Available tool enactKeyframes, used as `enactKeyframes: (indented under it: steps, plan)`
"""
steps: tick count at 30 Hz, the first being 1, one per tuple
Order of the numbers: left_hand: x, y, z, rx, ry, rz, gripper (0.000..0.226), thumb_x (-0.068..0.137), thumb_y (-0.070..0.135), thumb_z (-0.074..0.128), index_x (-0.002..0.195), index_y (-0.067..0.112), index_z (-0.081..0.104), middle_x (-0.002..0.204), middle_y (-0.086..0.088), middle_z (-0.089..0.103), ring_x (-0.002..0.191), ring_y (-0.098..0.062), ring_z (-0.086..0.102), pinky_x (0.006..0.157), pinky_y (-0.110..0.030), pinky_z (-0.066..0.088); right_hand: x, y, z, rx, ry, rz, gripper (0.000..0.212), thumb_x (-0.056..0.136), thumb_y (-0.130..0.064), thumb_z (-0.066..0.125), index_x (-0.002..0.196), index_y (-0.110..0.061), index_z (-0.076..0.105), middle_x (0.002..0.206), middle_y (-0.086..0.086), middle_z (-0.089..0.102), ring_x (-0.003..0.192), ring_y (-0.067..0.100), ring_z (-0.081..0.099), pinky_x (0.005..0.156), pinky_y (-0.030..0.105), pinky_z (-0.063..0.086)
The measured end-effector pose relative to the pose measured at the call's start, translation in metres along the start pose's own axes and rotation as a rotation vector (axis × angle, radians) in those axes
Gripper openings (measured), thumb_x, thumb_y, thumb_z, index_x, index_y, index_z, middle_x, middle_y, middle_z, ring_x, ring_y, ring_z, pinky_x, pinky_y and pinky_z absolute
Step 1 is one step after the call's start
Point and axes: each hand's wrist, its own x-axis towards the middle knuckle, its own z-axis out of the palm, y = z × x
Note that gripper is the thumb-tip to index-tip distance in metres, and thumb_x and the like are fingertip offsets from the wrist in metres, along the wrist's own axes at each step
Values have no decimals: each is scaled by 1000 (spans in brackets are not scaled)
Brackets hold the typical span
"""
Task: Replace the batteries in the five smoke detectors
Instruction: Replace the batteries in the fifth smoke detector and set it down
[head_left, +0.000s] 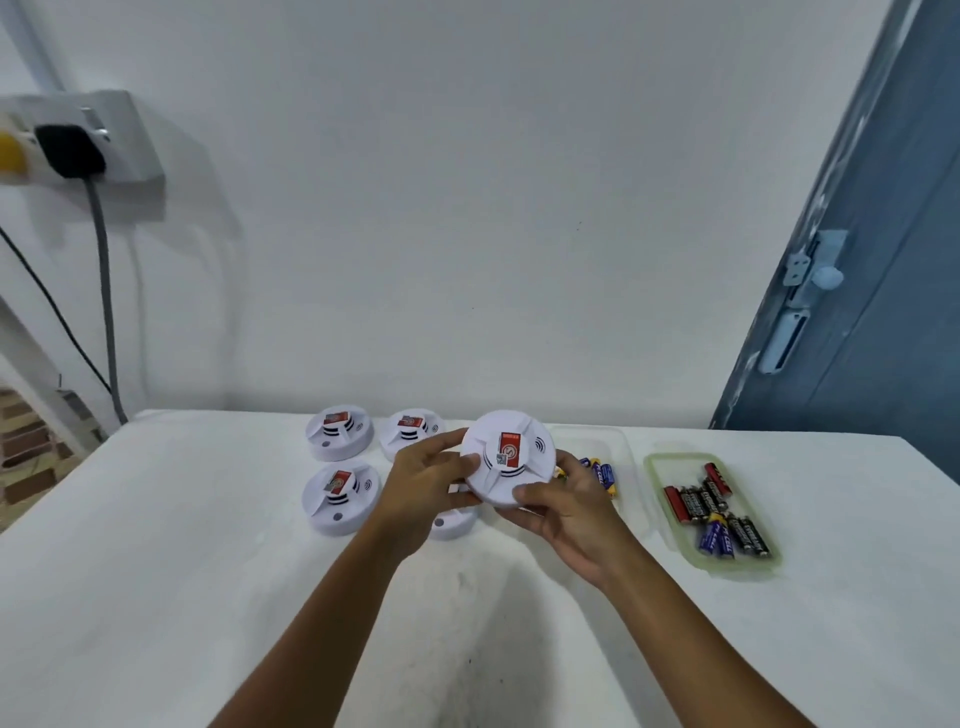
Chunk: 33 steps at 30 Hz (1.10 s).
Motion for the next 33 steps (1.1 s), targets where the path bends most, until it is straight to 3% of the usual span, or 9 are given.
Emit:
enactKeyframes:
  steps: [5, 8, 12, 16, 33]
  plan:
    - [1, -6, -6, 8, -30, -8, 24, 92, 4, 57, 110, 16, 68, 99, -12, 75, 92, -30, 71, 86, -49, 56, 0, 7, 2, -66, -14, 16, 43, 80, 19, 59, 118, 0, 55, 102, 18, 71, 90, 33, 70, 75, 42, 60]
    - [1, -10, -10, 13, -42, -18, 28, 92, 5, 58, 118, 13, 65, 102, -12, 74, 94, -31, 71, 83, -45, 57, 1, 12, 2, -73, -2, 6, 42, 79, 19, 59, 117, 2, 57, 100, 18, 72, 87, 33, 71, 70, 40, 60]
    - [2, -13, -14, -10, -49, -27, 31, 92, 4, 58, 122, 10, 63, 102, -14, 74, 93, -31, 71, 77, -41, 58, 2, 18, 3, -70, -6, -10, 43, 79, 19, 59, 118, 1, 58, 103, 20, 71, 89, 35, 71, 68, 39, 59]
    - [3, -15, -16, -4, -68, -16, 33, 92, 5, 58, 124, 11, 62, 104, -13, 73, 97, -33, 70, 87, -50, 55, 3, 21, 2, -77, -12, -23, 44, 79, 18, 61, 119, 0, 58, 106, 21, 71, 92, 37, 70, 70, 40, 59]
    - [3, -14, -20, -27, -92, -17, 31, 93, 5, 57, 122, 12, 62, 105, -11, 74, 97, -30, 70, 89, -50, 55, 2, 23, 4, -90, -30, -51, 44, 79, 17, 62, 119, -1, 58, 107, 20, 71, 94, 37, 70, 70, 39, 60]
